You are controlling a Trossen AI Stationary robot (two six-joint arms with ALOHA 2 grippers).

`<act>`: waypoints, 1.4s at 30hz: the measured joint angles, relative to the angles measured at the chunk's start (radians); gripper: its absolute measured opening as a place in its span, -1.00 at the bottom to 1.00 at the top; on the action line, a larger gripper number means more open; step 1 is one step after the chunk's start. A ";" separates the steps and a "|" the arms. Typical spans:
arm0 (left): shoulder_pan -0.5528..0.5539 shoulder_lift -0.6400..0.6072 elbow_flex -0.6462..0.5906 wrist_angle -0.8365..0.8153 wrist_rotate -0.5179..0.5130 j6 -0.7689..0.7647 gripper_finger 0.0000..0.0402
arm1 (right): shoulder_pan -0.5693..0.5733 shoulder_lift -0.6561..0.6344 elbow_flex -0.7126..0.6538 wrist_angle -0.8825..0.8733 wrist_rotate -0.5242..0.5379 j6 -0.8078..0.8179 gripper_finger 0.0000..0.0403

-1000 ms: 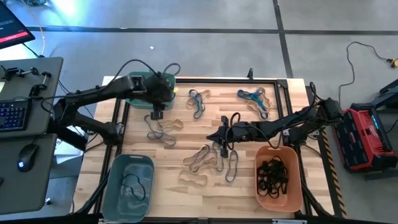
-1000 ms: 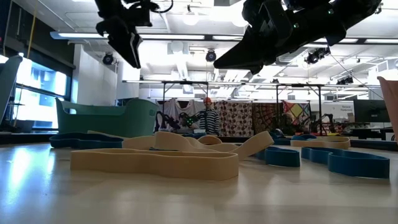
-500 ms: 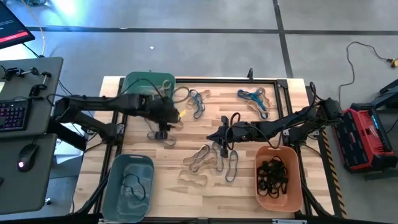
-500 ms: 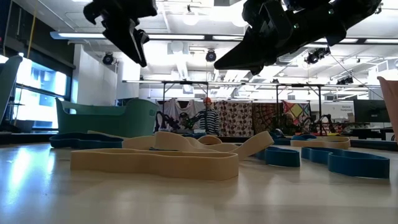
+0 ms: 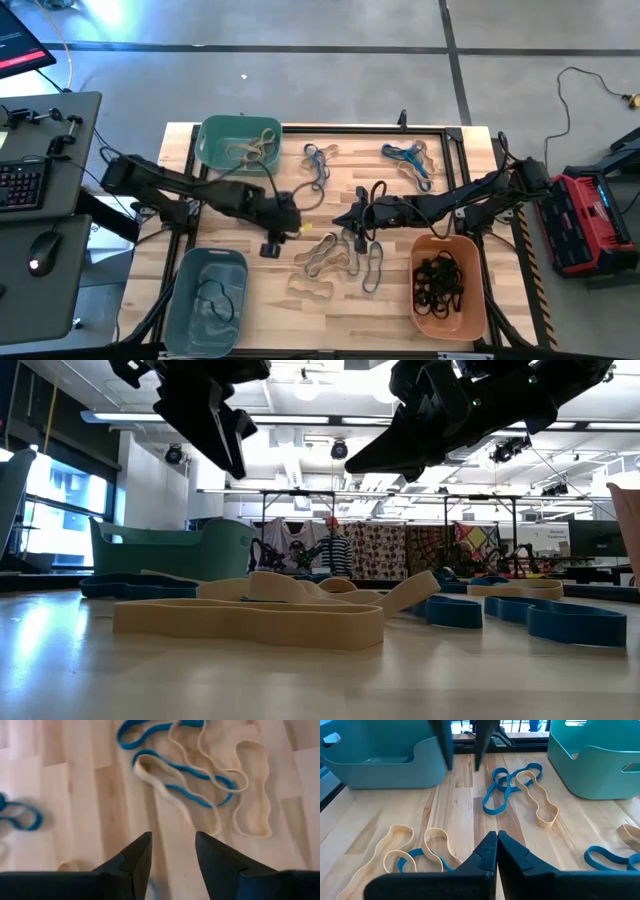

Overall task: Sort rubber bands into baskets
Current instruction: Put the brown rubber band into the green bin

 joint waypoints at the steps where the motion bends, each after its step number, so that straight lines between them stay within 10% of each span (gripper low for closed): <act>1: -0.011 0.015 0.000 0.010 0.000 -0.008 -0.28 | 0.000 0.000 0.000 -0.001 0.000 0.000 -1.00; 31: -0.088 0.386 0.001 0.230 0.198 -0.046 -0.28 | 0.046 0.000 0.000 -0.028 0.053 -0.001 -1.00; 42: -0.088 0.382 0.001 0.237 0.199 -0.019 -0.81 | 0.046 0.000 0.000 -0.035 0.053 0.000 -1.00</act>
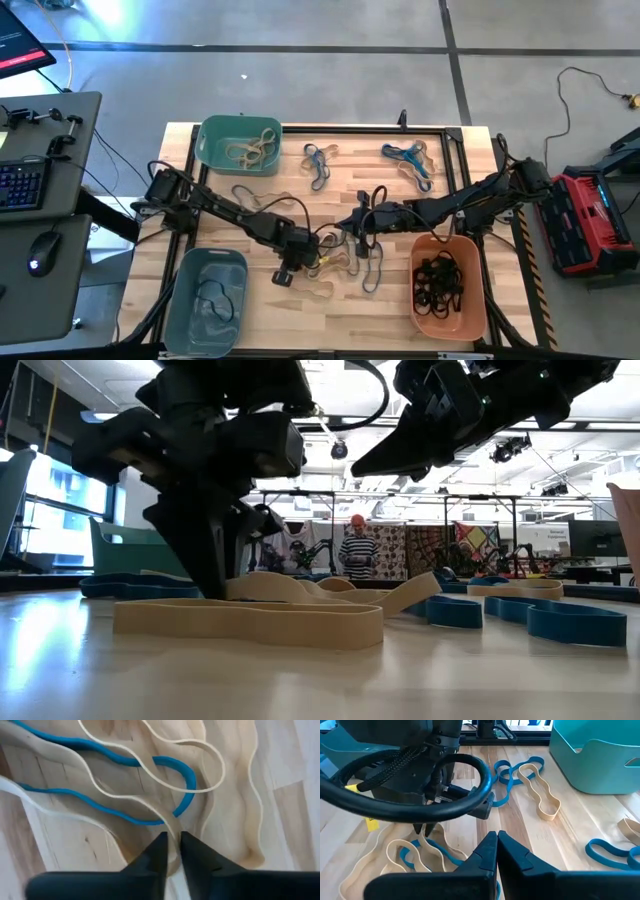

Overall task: Sort rubber bands into baskets
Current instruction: Put the brown rubber band into the green bin

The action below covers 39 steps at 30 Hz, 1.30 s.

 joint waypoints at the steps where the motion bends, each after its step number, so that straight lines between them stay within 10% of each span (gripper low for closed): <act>1: 0.000 -0.006 0.000 0.001 -0.001 0.009 -0.89 | 0.000 0.000 0.000 0.000 0.000 0.000 -1.00; 39: 0.581 -0.714 0.000 -0.529 -0.547 0.019 -1.00 | -0.001 0.000 0.000 -0.007 0.000 -0.024 -1.00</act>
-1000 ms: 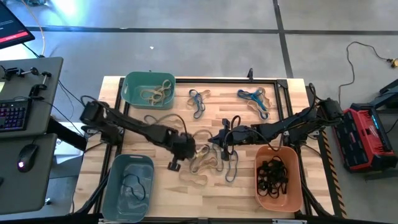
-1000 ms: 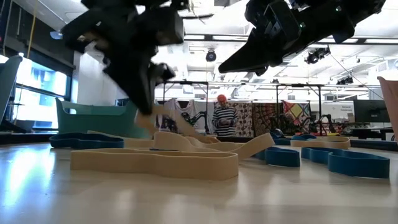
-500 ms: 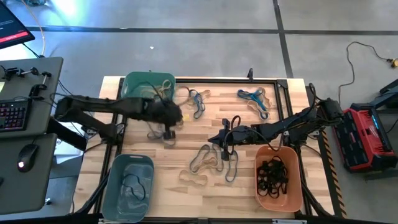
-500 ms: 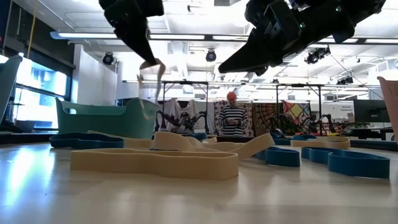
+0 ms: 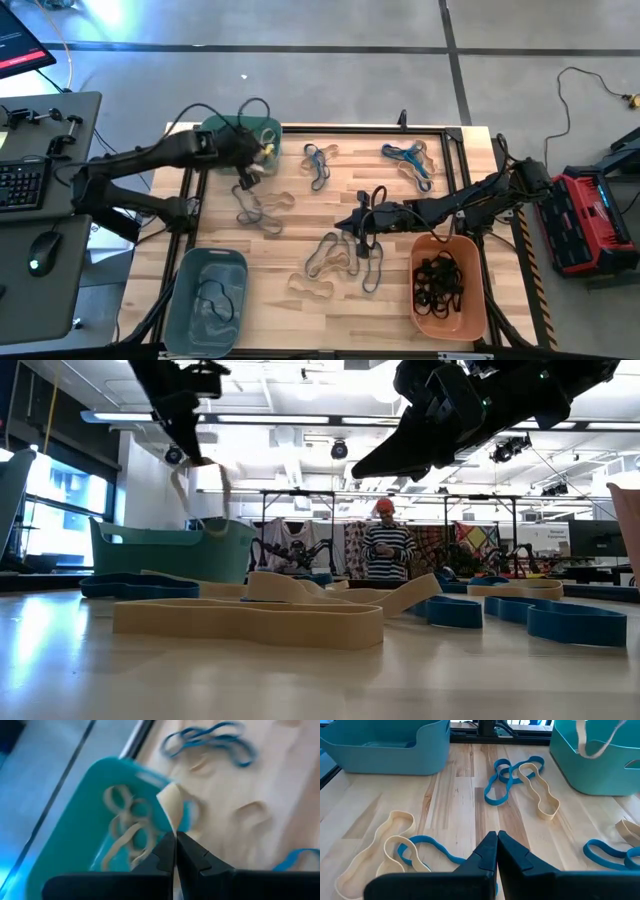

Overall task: Sort rubber bands into baskets
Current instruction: Put the brown rubber band into the green bin

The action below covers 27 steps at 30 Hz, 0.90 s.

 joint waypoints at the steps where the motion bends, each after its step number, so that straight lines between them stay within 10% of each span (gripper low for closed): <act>1: 0.022 -0.006 0.000 -0.011 -0.013 0.000 -1.00 | 0.000 0.000 0.000 0.000 0.000 0.001 -1.00; 27: 0.476 0.115 0.000 -0.071 0.031 0.086 -1.00 | 0.000 0.000 0.000 -0.003 0.014 0.000 -1.00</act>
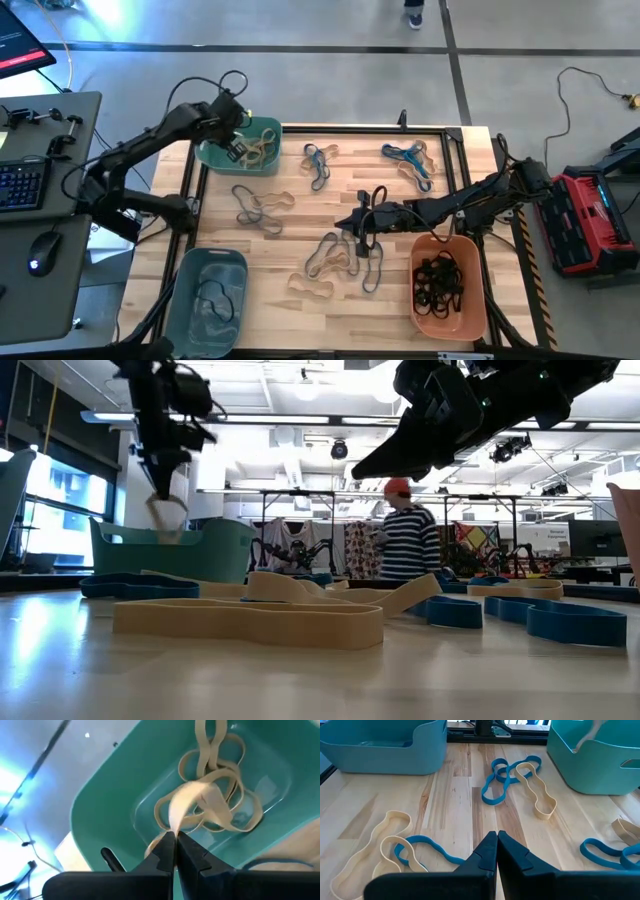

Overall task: Sort rubber bands into baskets
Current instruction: Put the brown rubber band into the green bin

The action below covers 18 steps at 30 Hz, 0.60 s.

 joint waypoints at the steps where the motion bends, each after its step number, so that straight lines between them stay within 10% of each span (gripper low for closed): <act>1: 0.009 0.019 0.000 0.000 0.001 0.002 -1.00 | 0.000 0.000 0.000 0.000 0.000 0.000 -1.00; 18: 0.095 0.228 -0.001 0.001 0.002 0.074 -1.00 | 0.000 0.000 0.000 -0.001 0.001 -0.002 -1.00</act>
